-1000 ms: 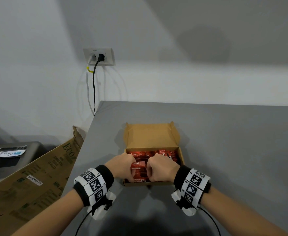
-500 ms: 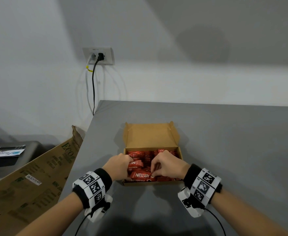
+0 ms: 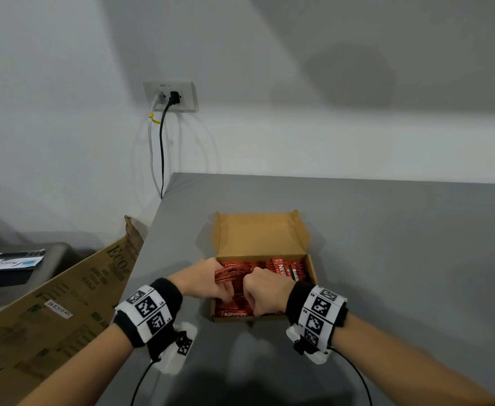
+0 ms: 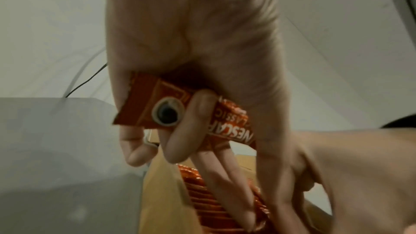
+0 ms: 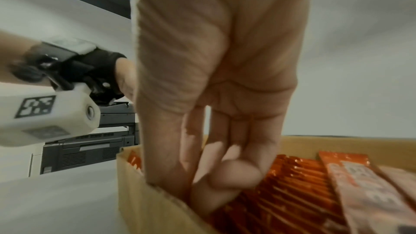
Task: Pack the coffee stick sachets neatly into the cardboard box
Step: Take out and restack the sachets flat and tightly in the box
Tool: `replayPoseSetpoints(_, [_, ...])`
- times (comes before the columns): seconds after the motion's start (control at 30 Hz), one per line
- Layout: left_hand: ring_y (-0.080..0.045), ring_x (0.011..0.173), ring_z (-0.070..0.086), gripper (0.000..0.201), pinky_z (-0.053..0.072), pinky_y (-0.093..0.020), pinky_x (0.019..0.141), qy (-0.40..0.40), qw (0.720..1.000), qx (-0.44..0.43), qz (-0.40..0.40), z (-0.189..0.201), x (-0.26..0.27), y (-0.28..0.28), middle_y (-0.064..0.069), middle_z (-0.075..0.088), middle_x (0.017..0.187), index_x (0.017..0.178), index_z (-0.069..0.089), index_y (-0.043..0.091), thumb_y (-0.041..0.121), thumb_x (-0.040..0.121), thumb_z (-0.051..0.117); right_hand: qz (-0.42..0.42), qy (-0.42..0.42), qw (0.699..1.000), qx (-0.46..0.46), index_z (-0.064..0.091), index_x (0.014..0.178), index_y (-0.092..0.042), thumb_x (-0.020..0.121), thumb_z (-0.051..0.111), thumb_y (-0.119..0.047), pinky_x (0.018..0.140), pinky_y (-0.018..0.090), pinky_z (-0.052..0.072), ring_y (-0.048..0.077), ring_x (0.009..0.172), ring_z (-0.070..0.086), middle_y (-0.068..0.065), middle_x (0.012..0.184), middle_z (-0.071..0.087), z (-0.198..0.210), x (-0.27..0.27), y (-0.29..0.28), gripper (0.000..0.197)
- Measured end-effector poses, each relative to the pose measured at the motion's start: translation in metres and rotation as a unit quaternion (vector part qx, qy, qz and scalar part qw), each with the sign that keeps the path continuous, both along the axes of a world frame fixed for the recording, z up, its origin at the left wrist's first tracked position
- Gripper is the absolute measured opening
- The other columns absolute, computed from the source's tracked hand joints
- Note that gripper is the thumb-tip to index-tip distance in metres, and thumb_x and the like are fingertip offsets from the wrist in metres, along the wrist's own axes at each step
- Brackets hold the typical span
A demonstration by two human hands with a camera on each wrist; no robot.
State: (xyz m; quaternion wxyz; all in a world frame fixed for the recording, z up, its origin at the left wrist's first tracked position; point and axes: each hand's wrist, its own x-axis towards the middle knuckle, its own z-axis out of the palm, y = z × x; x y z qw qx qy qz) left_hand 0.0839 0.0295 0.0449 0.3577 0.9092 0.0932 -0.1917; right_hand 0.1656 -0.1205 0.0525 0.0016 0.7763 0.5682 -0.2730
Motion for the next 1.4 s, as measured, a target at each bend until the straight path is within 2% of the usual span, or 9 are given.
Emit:
replayPoseSetpoints(0.13, [-0.004,0.071,0.059,0.022,0.051,-0.020,0.078,0.009,0.998,0.053,-0.037,-0.005,-0.001,-0.006,0.016,0.060,0.068,0.062,0.062,0.029,0.018,0.067,0.080,0.008,-0.018,1.000,-0.004,0.070,0.080,0.002,0.075,0.065,-0.001,0.070,0.029,0.044,0.030,0.086,0.062,0.016,0.091,0.069,0.000,-0.002,0.002,0.008])
replayPoseSetpoints(0.33, [-0.009,0.063,0.051,0.017,0.047,-0.020,0.062,-0.006,0.987,0.150,-0.065,-0.018,-0.003,-0.010,0.014,0.049,0.065,0.068,0.056,0.020,0.023,0.073,0.073,-0.051,0.069,0.996,-0.008,0.071,0.082,0.005,0.078,0.068,-0.001,0.061,0.021,0.050,0.028,0.074,0.068,0.018,0.085,0.071,-0.003,0.007,-0.004,0.008])
replayPoseSetpoints(0.47, [-0.013,0.072,0.050,0.018,0.051,-0.029,0.070,-0.038,0.970,0.230,-0.069,-0.026,-0.005,-0.019,0.014,0.037,0.065,0.086,0.061,0.013,0.028,0.078,0.065,-0.090,0.126,0.988,-0.010,0.070,0.088,0.005,0.082,0.069,-0.008,0.060,0.015,0.051,0.013,0.055,0.061,0.016,0.093,0.072,-0.007,0.011,-0.008,0.015])
replayPoseSetpoints(0.57, [-0.013,0.071,0.049,0.019,0.049,-0.029,0.071,-0.055,0.968,0.236,-0.063,-0.025,-0.006,-0.022,0.014,0.040,0.063,0.083,0.062,0.014,0.032,0.081,0.061,-0.077,0.081,0.994,-0.007,0.069,0.081,0.006,0.078,0.069,-0.002,0.063,0.025,0.055,0.019,0.060,0.062,0.017,0.086,0.071,-0.006,0.007,-0.006,0.009])
replayPoseSetpoints(0.7, [-0.021,0.080,0.062,0.024,0.052,-0.032,0.073,-0.049,0.966,0.247,-0.056,-0.024,-0.006,-0.021,-0.003,0.063,0.082,0.085,0.065,0.011,0.034,0.081,0.061,-0.045,-0.003,0.999,0.010,0.062,0.078,0.004,0.077,0.063,-0.003,0.064,0.030,0.049,0.032,0.074,0.064,0.020,0.082,0.066,-0.004,-0.002,-0.002,0.007])
replayPoseSetpoints(1.0, [-0.016,0.069,0.058,0.021,0.052,-0.031,0.067,-0.004,0.979,0.196,-0.060,-0.019,0.002,-0.008,0.001,0.060,0.074,0.078,0.063,0.014,0.033,0.072,0.071,-0.051,-0.006,0.998,0.044,0.064,0.079,0.003,0.077,0.061,-0.006,0.065,0.031,0.047,0.034,0.079,0.063,0.019,0.087,0.067,-0.010,0.000,-0.005,0.009])
replayPoseSetpoints(1.2, [-0.021,0.085,0.063,0.028,0.036,-0.026,0.074,-0.060,0.947,0.299,-0.104,-0.023,-0.002,-0.016,-0.002,0.069,0.090,0.086,0.063,0.017,0.044,0.082,0.058,-0.040,-0.027,0.998,0.032,0.062,0.080,0.000,0.081,0.056,-0.005,0.062,0.030,0.038,0.031,0.074,0.056,0.019,0.089,0.064,-0.009,-0.003,-0.003,0.009])
replayPoseSetpoints(1.3, [-0.021,0.084,0.064,0.027,0.040,-0.028,0.078,-0.042,0.956,0.276,-0.085,-0.023,-0.002,-0.014,-0.002,0.069,0.089,0.086,0.064,0.016,0.042,0.081,0.060,-0.053,0.014,0.998,0.028,0.064,0.075,0.001,0.079,0.062,-0.005,0.056,0.031,0.044,0.025,0.063,0.056,0.018,0.083,0.067,-0.012,0.002,-0.004,0.008])
replayPoseSetpoints(1.4, [-0.018,0.082,0.064,0.026,0.049,-0.022,0.071,-0.001,0.986,0.151,-0.068,-0.013,0.001,-0.011,-0.005,0.069,0.092,0.091,0.065,0.011,0.030,0.075,0.072,-0.095,0.123,0.988,0.013,0.068,0.079,0.004,0.079,0.072,-0.008,0.057,0.021,0.053,0.016,0.052,0.061,0.020,0.084,0.071,-0.010,0.011,-0.006,0.013])
